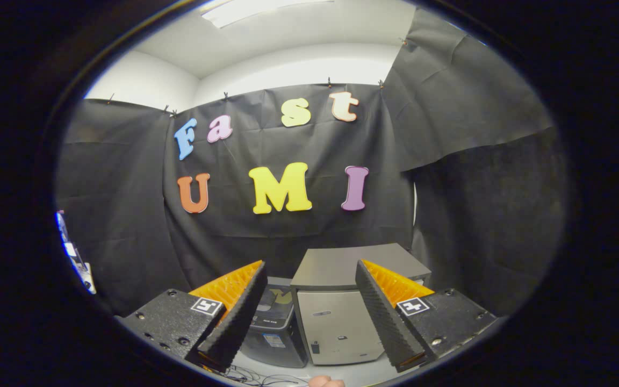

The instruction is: Put the clothes into the washing machine and then close the washing machine lid.

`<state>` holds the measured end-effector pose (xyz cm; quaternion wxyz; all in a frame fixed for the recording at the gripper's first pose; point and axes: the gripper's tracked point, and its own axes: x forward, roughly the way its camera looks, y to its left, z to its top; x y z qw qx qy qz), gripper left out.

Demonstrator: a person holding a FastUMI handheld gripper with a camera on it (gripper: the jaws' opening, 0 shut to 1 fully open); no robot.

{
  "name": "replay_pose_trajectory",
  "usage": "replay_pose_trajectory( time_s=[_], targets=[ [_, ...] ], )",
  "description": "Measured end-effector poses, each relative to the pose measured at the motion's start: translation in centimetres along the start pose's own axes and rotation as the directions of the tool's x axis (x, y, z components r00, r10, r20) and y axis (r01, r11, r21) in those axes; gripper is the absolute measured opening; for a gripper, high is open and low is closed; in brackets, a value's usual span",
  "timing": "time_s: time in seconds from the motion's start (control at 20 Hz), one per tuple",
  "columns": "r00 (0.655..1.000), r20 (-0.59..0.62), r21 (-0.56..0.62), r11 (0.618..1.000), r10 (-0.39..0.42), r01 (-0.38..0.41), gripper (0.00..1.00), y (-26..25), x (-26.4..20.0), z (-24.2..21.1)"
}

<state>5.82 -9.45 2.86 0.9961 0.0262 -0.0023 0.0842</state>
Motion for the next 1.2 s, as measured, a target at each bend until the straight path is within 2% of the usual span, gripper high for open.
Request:
replay_pose_trajectory(
  time_s=[1.2],
  targets=[
    [0.999,-0.029,-0.029,0.999,0.013,-0.014,1.0,1.0,-0.1,-0.6]
  ],
)
